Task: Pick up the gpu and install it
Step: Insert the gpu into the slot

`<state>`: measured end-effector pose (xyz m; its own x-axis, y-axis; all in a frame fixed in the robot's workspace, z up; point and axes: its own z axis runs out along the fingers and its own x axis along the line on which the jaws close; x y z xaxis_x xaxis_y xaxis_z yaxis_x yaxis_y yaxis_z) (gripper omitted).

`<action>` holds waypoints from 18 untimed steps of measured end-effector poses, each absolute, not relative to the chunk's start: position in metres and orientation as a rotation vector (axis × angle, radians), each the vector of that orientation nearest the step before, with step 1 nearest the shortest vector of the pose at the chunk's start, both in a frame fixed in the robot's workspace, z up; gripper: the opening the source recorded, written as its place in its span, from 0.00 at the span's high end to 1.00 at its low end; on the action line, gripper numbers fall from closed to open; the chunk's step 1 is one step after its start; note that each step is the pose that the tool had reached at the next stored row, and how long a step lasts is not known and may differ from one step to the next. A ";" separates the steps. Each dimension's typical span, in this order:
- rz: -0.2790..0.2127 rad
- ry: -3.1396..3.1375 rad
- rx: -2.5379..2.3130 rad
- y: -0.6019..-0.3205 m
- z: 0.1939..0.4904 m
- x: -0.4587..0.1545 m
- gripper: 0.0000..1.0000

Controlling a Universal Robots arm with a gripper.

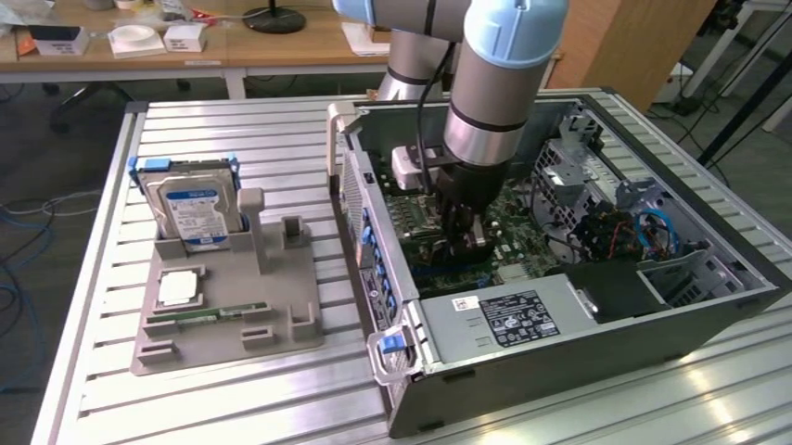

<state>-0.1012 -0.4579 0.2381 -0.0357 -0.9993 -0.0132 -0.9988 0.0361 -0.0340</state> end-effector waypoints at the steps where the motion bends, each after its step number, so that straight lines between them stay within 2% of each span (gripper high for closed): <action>1: -0.025 2.237 -2.158 -0.458 0.237 -0.101 0.74; 10: -0.022 2.233 -2.153 -0.457 0.230 -0.101 0.73; 11: -0.024 2.234 -2.154 -0.457 0.232 -0.101 0.67; 13: -0.025 2.235 -2.156 -0.458 0.241 -0.101 0.67; 16: -0.025 2.235 -2.157 -0.458 0.255 -0.101 0.49; 17: -0.025 2.235 -2.157 -0.458 0.260 -0.101 0.49; 18: -0.025 2.235 -2.156 -0.458 0.263 -0.101 0.43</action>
